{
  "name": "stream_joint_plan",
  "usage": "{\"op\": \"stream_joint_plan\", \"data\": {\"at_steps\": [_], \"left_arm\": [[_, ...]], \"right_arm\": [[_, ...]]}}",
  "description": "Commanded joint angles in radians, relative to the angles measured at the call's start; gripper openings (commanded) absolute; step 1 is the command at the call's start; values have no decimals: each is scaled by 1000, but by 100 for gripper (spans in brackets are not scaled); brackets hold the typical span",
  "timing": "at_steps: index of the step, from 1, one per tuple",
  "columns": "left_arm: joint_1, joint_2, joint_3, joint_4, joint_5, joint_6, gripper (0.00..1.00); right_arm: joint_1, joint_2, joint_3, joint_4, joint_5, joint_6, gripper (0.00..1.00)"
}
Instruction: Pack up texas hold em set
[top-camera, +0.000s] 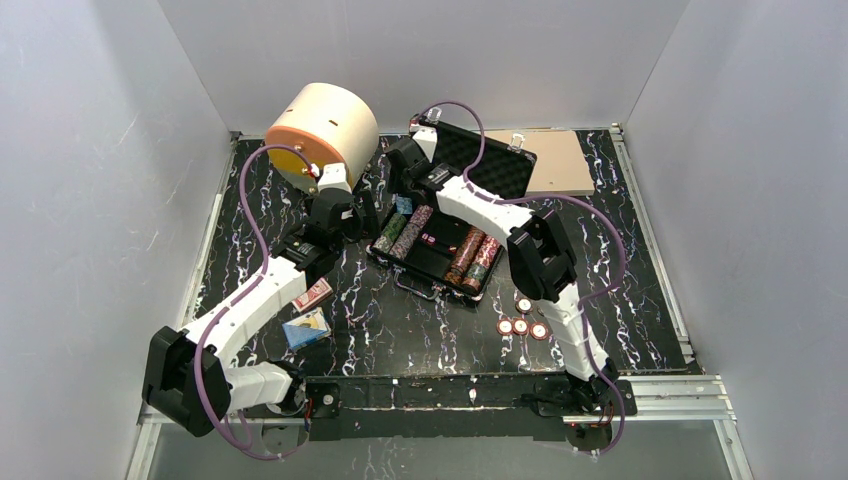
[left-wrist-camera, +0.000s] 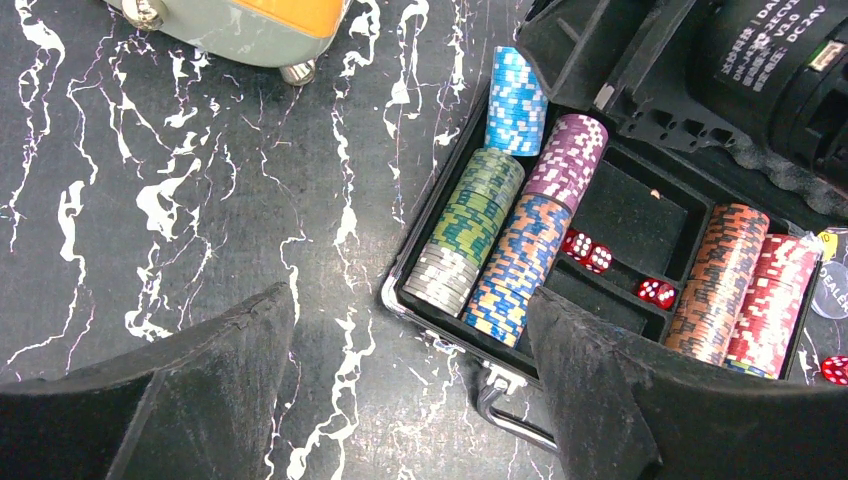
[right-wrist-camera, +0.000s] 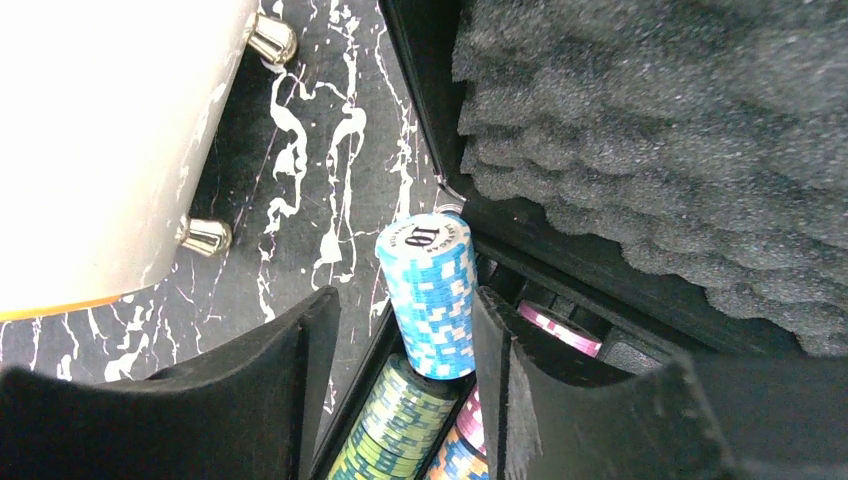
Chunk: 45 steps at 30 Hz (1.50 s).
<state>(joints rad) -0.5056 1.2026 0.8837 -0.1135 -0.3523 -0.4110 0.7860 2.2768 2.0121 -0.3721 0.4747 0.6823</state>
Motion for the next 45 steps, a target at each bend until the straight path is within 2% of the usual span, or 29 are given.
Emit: {"op": "stream_joint_plan", "data": {"at_steps": [1,12,22,24,28,33,42,45], "left_arm": [[1,-8,32,-11,-23,5,84],[1,-12,26,-14,-36,9,84],[1,-9,22,-13,-41,11,84],[1,-8,24,-12,-41,14,84],[1,-10,24,-11,-42,15,84],[0,-13,20,-6,-41,14,84],[1,-28,11,-2,-45,18,84],[0,-38,6,-4,-47,20,85]], "right_arm": [[3,19,27,-20,-21,-9,60],[1,119,102,-75,-47,1,55],[-13,135,106,-55,-12,-18,39],[-17,133,110,-55,-7,-18,32],[-16,53,15,39,8,-31,23],[-16,-68,-98,137,11,-24,19],[-16,-191,-206,179,-7,42,17],[-20,-214,-208,128,-5,84,16]]}}
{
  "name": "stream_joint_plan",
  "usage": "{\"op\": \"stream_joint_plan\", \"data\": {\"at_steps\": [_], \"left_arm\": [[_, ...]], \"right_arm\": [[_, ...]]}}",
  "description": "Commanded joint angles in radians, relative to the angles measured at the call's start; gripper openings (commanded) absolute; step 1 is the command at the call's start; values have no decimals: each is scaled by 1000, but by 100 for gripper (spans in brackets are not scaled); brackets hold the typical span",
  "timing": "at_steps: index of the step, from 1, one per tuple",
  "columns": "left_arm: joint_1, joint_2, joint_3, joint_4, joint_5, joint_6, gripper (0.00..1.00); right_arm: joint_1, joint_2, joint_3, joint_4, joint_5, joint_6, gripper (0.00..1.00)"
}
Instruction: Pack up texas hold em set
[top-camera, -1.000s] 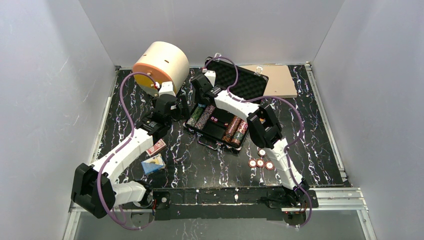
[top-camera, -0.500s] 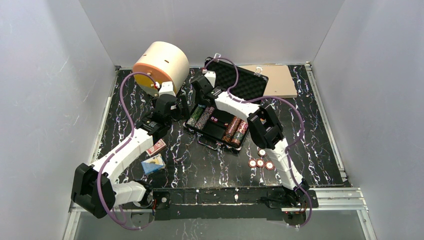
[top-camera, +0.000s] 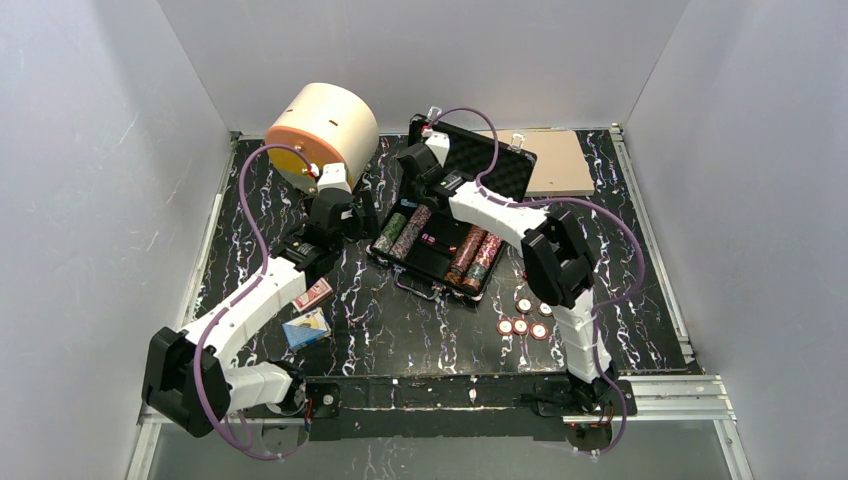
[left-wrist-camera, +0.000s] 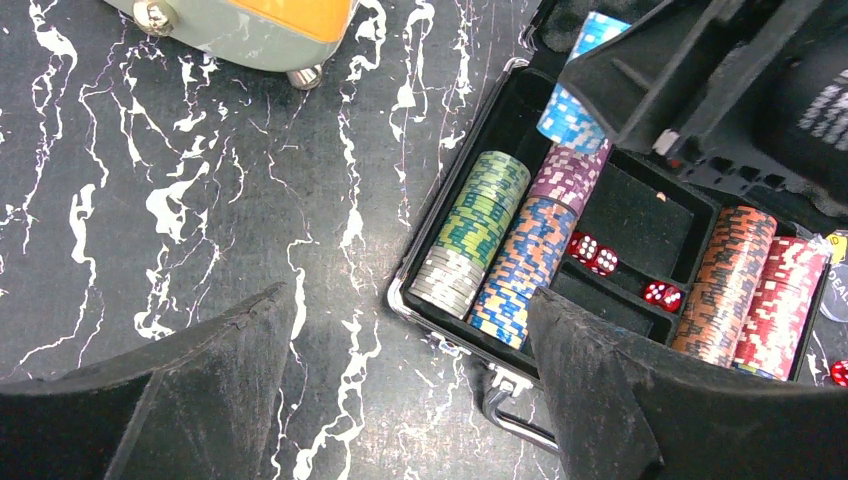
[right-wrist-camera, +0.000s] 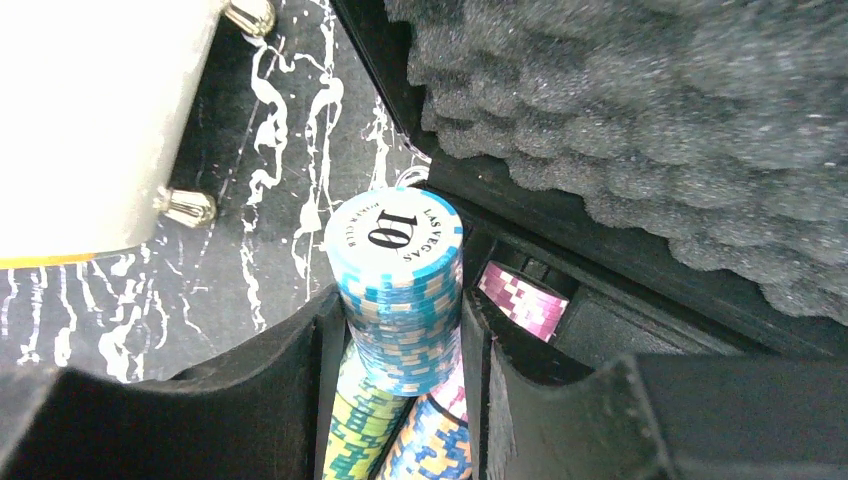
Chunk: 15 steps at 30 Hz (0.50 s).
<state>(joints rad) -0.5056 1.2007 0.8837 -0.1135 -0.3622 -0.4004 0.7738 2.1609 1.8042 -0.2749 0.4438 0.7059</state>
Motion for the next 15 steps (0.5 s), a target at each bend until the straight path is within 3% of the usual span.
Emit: {"op": "stream_joint_plan", "data": {"at_steps": [1,9,15], "left_arm": [[1,-40,5,-6,-39,11,84],[1,-59,-15,5,-35,6,85],[1,-64,-22,12,-32,4,85]], "right_arm": [[-12,-111,-7,3,25,89,15],[-79,-252,-174,-148,-86,355,15],[-105,-257,-240,-156,-204,476,15]]}}
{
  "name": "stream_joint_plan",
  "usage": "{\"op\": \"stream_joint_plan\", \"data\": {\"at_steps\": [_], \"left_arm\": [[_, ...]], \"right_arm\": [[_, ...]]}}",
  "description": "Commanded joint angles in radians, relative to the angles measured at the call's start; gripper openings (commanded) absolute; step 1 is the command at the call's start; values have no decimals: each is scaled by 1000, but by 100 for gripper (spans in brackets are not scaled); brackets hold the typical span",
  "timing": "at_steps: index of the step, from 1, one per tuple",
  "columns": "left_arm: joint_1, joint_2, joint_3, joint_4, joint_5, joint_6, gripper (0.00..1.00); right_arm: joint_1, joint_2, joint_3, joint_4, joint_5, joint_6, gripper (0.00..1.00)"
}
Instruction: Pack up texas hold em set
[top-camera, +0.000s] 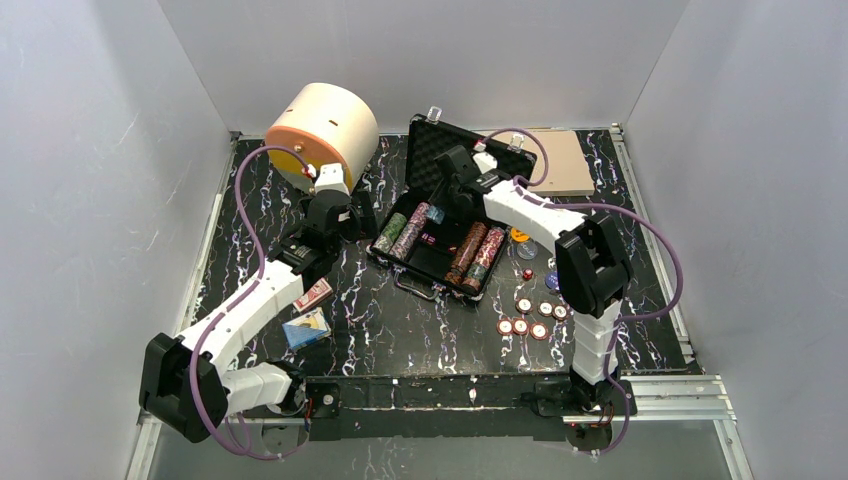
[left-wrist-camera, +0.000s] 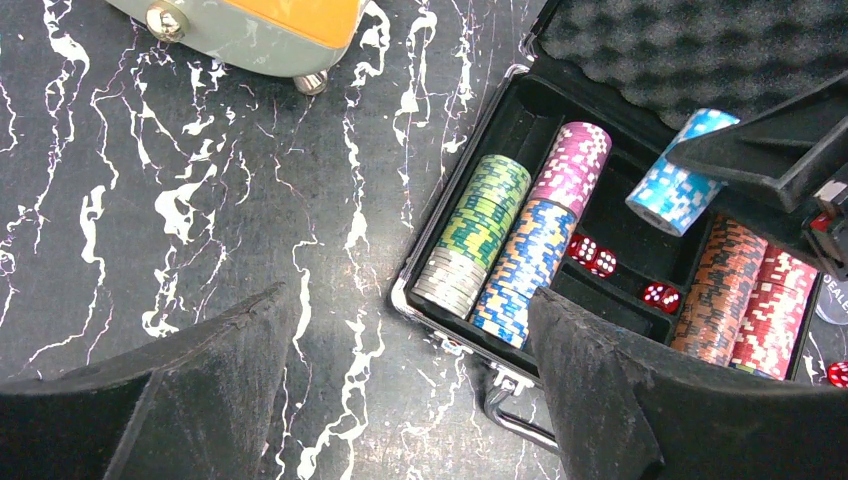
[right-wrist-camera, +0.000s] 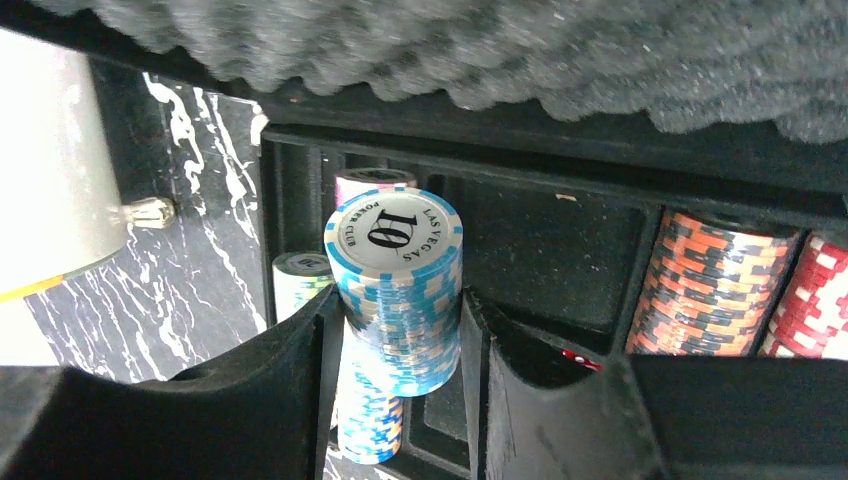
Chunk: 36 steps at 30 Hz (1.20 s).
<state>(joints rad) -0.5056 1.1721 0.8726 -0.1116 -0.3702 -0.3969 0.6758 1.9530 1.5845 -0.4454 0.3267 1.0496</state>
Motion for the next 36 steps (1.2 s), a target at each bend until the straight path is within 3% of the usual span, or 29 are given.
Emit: {"op": "stream_joint_plan", "data": {"at_steps": [1,14,21,36], "left_arm": [[1,-37,-12,10,-24,1,84],[1,-60,-40,12,-43,1,85],[1,-55,-40,26,-35,9,86],[1,101,10,147,252,-3,88]], "right_arm": [[-10,-39,-22,16,-104,150,15],[-37,-21,-135,163,-197,238,16],[-62,-37,-207,246,-197,186,17],[-75,-151,-250,304,-180,64,17]]}}
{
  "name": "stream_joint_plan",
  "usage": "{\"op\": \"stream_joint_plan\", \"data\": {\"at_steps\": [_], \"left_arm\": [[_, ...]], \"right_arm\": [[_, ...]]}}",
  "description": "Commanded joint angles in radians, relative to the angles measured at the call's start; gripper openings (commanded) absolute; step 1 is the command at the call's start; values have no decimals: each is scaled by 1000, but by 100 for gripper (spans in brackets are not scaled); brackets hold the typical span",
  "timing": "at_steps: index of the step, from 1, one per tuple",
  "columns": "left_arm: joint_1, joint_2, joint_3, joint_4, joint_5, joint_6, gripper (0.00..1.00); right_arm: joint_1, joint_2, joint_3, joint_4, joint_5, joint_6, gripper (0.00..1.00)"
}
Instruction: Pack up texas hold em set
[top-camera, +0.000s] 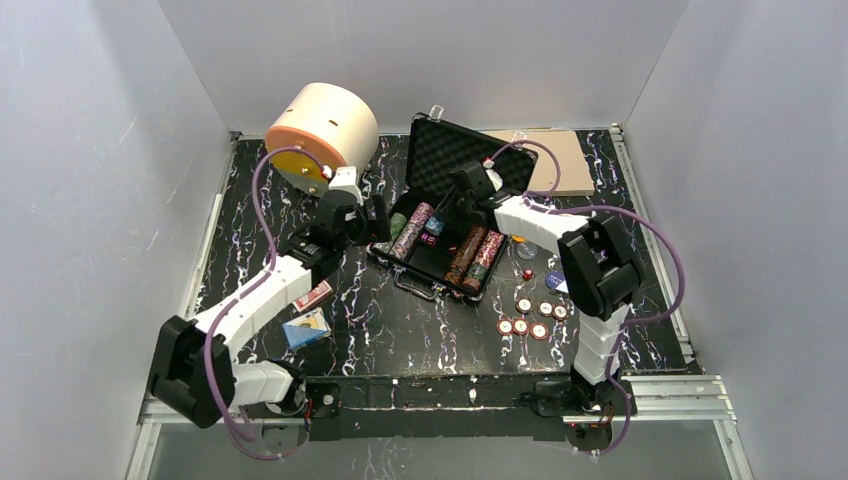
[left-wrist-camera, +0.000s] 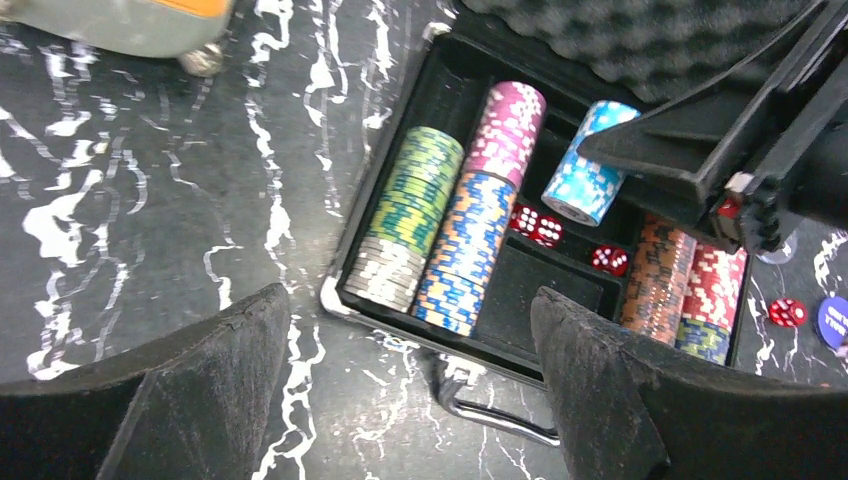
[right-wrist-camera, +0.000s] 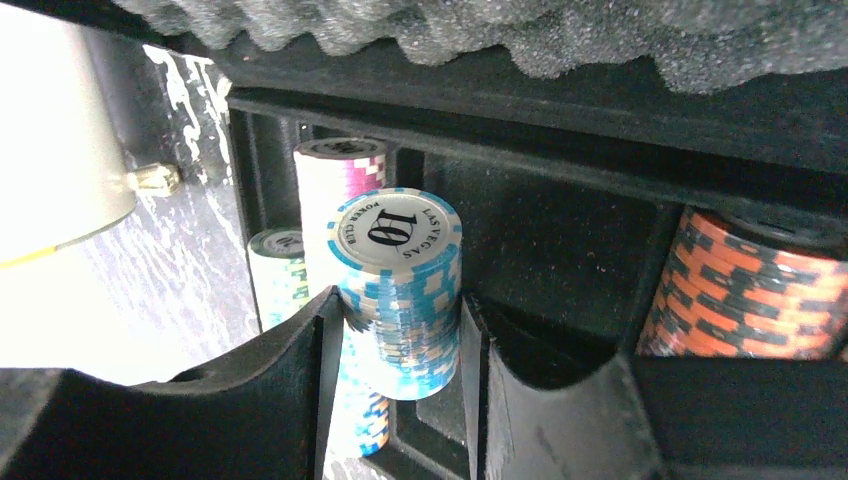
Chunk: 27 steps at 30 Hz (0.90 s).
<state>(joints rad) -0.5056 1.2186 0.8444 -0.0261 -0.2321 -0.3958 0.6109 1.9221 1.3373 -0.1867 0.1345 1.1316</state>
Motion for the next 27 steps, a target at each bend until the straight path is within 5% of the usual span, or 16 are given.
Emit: {"op": "stream_joint_plan", "data": {"at_steps": [1,9,20,27], "left_arm": [[1,77,50,69,138,-4,88],[-17,301,217,65,227,33,78],[-66,632,529,-71,187,149,44],[-74,805,736,-240,99,274,41]], "right_arm": [[-10,-142,-13,41,18,-28,17],[-11,-343,-120,-24,51,-144,17],[-11,-498,-213,-82,118,-351,18],[-12,-541,-238,-106,151,-406,19]]}}
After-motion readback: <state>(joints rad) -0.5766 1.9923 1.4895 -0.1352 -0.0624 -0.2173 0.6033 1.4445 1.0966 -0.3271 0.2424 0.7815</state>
